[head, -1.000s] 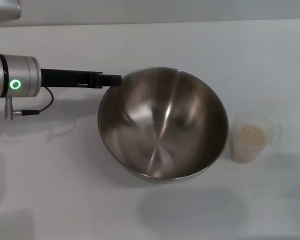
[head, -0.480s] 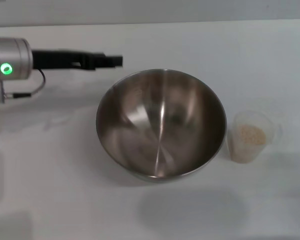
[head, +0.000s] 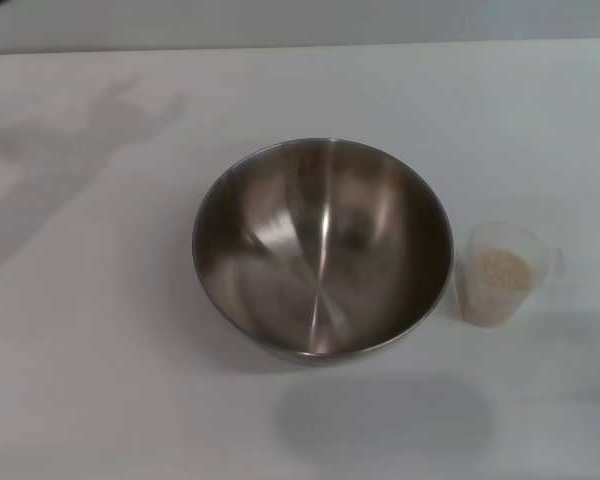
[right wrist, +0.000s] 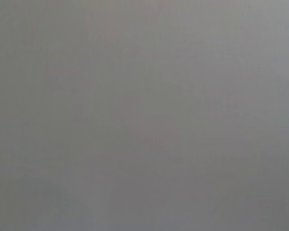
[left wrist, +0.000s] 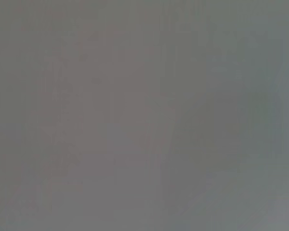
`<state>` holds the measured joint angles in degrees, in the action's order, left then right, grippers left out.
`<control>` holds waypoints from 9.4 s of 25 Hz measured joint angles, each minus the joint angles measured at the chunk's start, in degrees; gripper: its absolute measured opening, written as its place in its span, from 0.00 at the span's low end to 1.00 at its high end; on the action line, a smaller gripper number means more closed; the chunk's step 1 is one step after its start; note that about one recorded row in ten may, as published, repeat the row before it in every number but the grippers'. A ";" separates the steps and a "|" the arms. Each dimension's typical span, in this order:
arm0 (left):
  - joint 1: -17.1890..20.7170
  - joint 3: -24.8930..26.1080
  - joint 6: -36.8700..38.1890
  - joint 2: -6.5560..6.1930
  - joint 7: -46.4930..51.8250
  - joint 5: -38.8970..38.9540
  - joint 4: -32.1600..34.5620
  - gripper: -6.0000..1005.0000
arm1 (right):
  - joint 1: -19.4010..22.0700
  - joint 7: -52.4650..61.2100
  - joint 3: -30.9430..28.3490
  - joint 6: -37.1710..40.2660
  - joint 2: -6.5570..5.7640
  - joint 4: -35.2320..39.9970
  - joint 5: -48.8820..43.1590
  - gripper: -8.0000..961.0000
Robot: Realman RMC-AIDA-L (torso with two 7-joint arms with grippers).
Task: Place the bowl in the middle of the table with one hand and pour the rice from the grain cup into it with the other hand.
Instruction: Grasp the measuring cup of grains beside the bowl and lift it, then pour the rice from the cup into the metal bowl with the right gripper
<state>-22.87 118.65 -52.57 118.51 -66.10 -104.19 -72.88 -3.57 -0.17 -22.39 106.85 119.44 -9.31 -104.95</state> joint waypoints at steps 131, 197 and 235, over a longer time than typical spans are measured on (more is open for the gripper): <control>8.20 -58.62 127.19 0.14 62.68 -31.95 52.68 0.79 | -4.68 0.48 15.90 -27.14 0.04 -2.66 -0.16 0.85; 6.97 -59.08 126.49 0.31 62.67 -31.78 53.73 0.79 | -13.54 -9.01 8.70 -8.59 0.03 -2.59 -0.72 0.01; 7.08 -59.12 126.39 0.38 62.76 -31.69 53.61 0.79 | -15.41 -124.46 16.37 -15.34 0.43 -23.83 -8.89 0.01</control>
<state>-15.80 59.53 73.82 118.89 -3.34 -135.88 -19.28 -18.99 -124.64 -6.02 91.51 119.88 -33.14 -113.84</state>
